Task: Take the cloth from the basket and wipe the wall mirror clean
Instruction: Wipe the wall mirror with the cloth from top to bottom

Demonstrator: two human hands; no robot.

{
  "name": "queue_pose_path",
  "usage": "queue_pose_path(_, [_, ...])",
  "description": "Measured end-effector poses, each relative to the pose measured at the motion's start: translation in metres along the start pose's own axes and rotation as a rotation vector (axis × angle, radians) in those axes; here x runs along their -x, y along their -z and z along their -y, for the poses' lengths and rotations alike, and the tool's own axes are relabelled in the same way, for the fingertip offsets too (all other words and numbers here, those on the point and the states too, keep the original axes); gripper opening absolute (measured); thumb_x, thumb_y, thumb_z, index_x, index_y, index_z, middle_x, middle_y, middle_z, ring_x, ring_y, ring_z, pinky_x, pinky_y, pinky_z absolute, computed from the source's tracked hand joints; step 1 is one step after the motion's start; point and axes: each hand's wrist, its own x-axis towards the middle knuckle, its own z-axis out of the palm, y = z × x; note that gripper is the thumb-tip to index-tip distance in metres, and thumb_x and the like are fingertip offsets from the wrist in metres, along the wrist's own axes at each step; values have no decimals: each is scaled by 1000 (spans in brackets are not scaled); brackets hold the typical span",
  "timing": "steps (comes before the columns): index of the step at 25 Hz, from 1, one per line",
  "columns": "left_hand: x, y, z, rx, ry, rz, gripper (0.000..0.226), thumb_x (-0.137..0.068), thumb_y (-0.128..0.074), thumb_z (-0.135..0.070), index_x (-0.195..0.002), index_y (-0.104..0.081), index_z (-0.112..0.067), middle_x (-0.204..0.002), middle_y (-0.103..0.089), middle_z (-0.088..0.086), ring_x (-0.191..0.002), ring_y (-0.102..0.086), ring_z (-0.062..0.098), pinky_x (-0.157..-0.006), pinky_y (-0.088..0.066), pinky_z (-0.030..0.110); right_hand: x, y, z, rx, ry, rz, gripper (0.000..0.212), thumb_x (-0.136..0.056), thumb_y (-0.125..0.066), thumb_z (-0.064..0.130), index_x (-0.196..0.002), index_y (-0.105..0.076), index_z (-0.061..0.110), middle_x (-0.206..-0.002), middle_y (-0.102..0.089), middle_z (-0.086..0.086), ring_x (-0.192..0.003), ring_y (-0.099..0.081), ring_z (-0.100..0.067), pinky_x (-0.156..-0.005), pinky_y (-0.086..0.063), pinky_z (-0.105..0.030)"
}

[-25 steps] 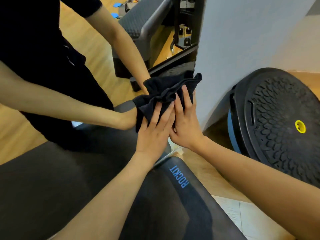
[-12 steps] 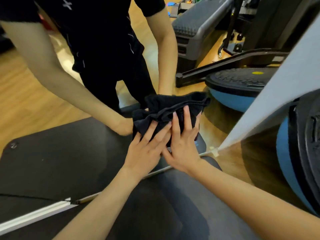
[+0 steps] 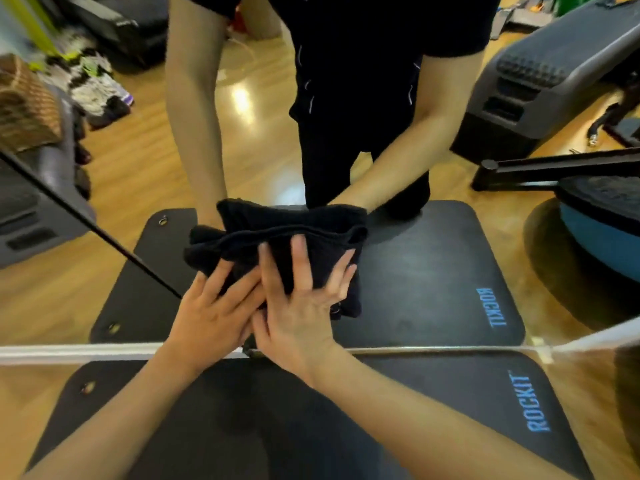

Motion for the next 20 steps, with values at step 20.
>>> queue_pose_path(20, [37,-45,-122,-17,109,356,61,-71,-85,-19,-127,-71,0,-138,-40,18,-138,-41,42,-127,-10,62,85,-16,-79,198,204,163,81,-95,-48,13,-166,-16,32,-174,-2,0,-160,7,-42,-128,-12,-60])
